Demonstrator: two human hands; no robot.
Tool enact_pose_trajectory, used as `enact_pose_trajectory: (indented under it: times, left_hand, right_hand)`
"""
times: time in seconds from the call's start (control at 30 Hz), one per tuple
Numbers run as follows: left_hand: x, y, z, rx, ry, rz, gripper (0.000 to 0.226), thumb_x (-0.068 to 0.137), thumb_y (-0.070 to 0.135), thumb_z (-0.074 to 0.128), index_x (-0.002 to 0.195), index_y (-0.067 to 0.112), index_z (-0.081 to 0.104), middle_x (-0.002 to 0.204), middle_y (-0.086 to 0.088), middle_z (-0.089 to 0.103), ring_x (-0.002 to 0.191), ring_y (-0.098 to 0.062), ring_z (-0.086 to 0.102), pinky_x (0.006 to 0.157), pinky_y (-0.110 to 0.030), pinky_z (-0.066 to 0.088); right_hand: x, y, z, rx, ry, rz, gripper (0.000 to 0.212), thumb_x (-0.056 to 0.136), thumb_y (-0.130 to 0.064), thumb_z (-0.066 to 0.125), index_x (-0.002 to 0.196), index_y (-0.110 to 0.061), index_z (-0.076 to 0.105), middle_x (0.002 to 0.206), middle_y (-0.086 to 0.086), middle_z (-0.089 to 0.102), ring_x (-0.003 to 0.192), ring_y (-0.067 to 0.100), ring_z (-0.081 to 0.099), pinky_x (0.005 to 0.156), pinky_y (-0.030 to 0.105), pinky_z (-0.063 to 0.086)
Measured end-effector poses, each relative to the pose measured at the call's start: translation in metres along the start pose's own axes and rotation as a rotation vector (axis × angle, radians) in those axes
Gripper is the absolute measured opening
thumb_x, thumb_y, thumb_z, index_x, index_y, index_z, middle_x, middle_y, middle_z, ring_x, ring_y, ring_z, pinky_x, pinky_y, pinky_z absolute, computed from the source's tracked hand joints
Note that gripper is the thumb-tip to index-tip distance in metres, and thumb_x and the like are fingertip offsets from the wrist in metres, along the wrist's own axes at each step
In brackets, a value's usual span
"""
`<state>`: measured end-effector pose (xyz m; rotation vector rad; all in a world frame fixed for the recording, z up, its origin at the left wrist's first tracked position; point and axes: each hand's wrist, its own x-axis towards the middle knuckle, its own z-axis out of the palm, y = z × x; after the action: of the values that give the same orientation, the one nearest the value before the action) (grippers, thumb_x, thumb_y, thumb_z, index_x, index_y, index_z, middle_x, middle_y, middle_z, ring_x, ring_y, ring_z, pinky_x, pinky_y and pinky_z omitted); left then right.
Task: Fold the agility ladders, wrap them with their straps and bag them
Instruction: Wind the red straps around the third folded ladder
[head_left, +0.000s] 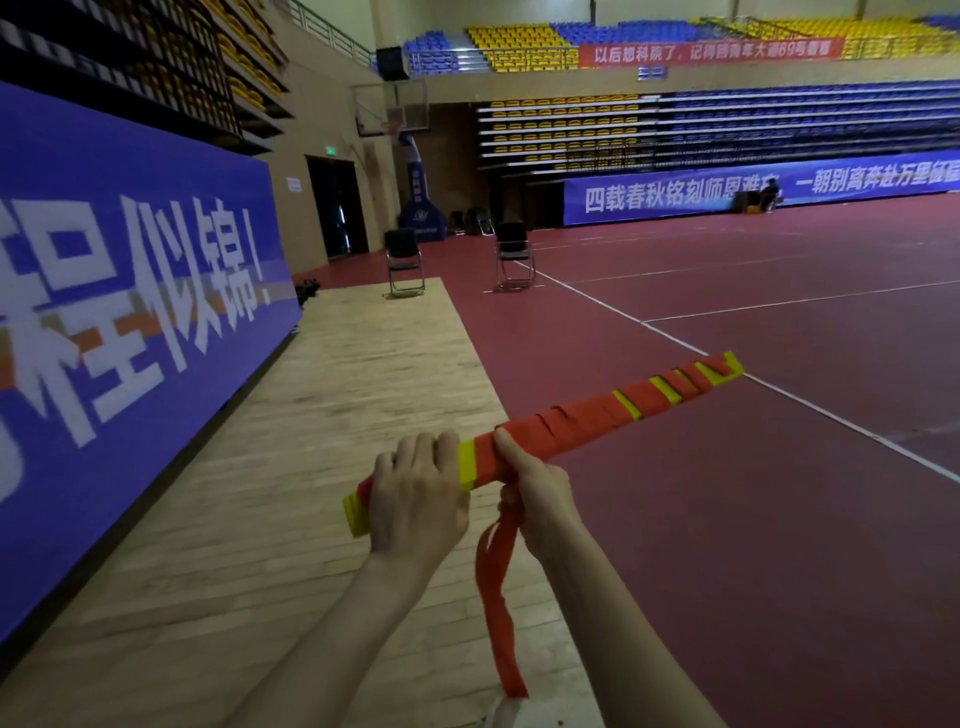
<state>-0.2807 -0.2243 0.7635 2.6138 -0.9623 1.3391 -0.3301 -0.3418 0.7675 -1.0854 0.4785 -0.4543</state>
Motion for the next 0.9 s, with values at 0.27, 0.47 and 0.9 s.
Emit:
enact_pose_trajectory:
  times: [0.27,0.47,0.9]
  left_hand:
    - [0.036,-0.044,-0.027,-1.096,-1.058,-0.353,0.025,0.084,0.034,0.071,0.099,0.015,0.063,0.084,-0.004,0.074,0.073,-0.017,0.07,0.066,-0.031,0.056]
    - [0.025,-0.043,-0.013,-0.825,-0.7,-0.189,0.013,0.082,0.033,0.07,0.089,0.024,0.065,0.073,0.007,0.069,0.068,-0.013,0.066,0.065,-0.035,0.054]
    - [0.025,-0.051,-0.019,-0.907,-1.027,-0.233,0.039,0.076,0.039,0.076,0.109,0.024,0.06,0.087,0.0,0.069,0.075,-0.015,0.066,0.073,-0.035,0.056]
  right_hand:
    - [0.007,-0.006,-0.015,-0.047,-0.19,-0.268,0.035,0.086,-0.027,0.071,0.061,-0.013,0.051,0.05,-0.002,0.037,0.047,0.011,0.033,0.049,0.026,0.027]
    - [0.006,-0.018,-0.02,-0.464,-0.206,-0.293,0.032,0.085,-0.038,0.071,0.073,-0.009,0.065,0.058,0.003,0.064,0.039,0.005,0.047,0.04,0.019,0.036]
    - [0.012,-0.006,-0.029,-0.124,-0.223,-0.329,0.036,0.082,-0.019,0.075,0.061,-0.02,0.046,0.05,-0.005,0.039,0.044,0.012,0.036,0.046,0.026,0.032]
